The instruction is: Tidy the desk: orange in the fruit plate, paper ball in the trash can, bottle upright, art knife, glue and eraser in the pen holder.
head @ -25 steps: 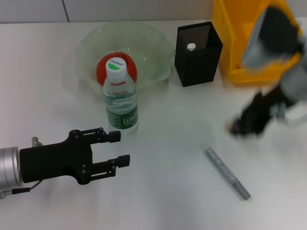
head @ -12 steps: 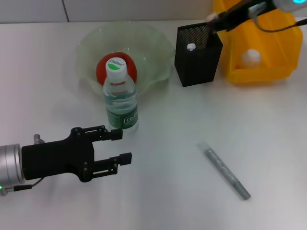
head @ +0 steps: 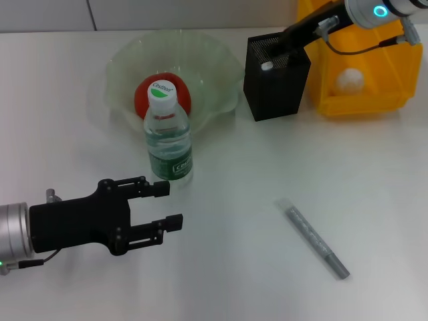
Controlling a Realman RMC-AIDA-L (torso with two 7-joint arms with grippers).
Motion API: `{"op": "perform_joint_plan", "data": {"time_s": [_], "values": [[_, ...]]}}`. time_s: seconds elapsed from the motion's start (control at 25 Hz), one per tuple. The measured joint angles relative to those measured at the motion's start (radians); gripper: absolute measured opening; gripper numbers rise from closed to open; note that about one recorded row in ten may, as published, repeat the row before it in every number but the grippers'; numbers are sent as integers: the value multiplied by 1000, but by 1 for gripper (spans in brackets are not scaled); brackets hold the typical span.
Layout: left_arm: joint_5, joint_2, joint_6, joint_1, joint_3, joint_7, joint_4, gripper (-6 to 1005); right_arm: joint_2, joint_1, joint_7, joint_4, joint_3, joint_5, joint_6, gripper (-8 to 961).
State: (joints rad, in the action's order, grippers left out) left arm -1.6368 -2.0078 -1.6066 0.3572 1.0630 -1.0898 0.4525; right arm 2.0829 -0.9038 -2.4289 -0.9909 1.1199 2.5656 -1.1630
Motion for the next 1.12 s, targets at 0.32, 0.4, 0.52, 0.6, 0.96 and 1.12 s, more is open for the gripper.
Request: {"op": "perform_joint_plan", "data": {"time_s": [0.32,0.4,0.52,0.6,0.96,1.12], "values": [[0,4,-3,-8,-4,9,0,648,-1,102,34,-316,8,-69,-348,618],[0,5,-4,-9,-3,7,0,648,0,115,24,-348,15,-66,-392,618],[0,6,-5,-10,-2,5,0,648,4,171,-47,-406,109,-49,-519,617],[-1,9,-12,-12,0,2,0,648,5,184,-69,-406,141,-38,-530,614],[-26,14,-28,-12,0,2,0,648,9,259,-205,-351,388,19,-456,607],[-26,14,-27,-13,0,5,-1,648,9,267,-228,-299,466,13,-387,606]]}}
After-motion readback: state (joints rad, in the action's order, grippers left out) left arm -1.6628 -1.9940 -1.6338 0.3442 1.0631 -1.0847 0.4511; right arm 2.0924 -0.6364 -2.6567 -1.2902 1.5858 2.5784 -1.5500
